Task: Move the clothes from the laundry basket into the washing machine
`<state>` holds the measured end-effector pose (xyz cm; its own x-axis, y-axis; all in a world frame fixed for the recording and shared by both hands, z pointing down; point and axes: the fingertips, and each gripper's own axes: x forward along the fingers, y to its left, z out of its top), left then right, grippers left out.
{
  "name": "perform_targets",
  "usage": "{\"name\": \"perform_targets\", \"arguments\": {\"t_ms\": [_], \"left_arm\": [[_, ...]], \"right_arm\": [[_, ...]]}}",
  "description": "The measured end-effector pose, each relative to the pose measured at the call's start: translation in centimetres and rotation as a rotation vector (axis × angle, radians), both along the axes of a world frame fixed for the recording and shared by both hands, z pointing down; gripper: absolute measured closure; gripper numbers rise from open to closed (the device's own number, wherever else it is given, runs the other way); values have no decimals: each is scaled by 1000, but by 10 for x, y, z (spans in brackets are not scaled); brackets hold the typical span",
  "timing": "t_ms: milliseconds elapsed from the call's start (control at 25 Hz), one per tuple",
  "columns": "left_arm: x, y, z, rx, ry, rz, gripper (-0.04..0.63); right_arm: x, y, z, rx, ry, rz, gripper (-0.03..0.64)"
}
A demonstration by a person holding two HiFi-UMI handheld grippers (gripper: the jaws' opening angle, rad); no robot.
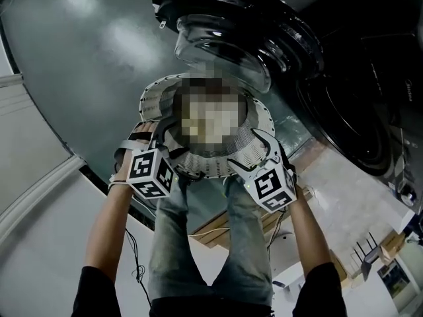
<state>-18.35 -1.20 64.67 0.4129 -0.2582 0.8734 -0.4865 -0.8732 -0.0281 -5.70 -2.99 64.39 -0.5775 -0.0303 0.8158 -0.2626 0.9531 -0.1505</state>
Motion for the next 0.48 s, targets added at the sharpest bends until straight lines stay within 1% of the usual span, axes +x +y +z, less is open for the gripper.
{"name": "perform_targets", "arguments": {"t_ms": [160, 320, 400, 480], "left_arm": [[5, -6, 38, -25, -6, 33, 238], [5, -8, 75, -56, -36, 86, 238], [5, -11, 91, -57, -54, 117, 238], [6, -18, 107, -54, -66, 125, 238]], "right_arm": [[-6, 5, 36, -6, 42, -59, 201], [-14, 3, 70, -10, 83, -80, 201], [-19, 3, 86, -5, 99, -96, 201], [-21, 2, 105, 4, 125, -123, 201]]}}
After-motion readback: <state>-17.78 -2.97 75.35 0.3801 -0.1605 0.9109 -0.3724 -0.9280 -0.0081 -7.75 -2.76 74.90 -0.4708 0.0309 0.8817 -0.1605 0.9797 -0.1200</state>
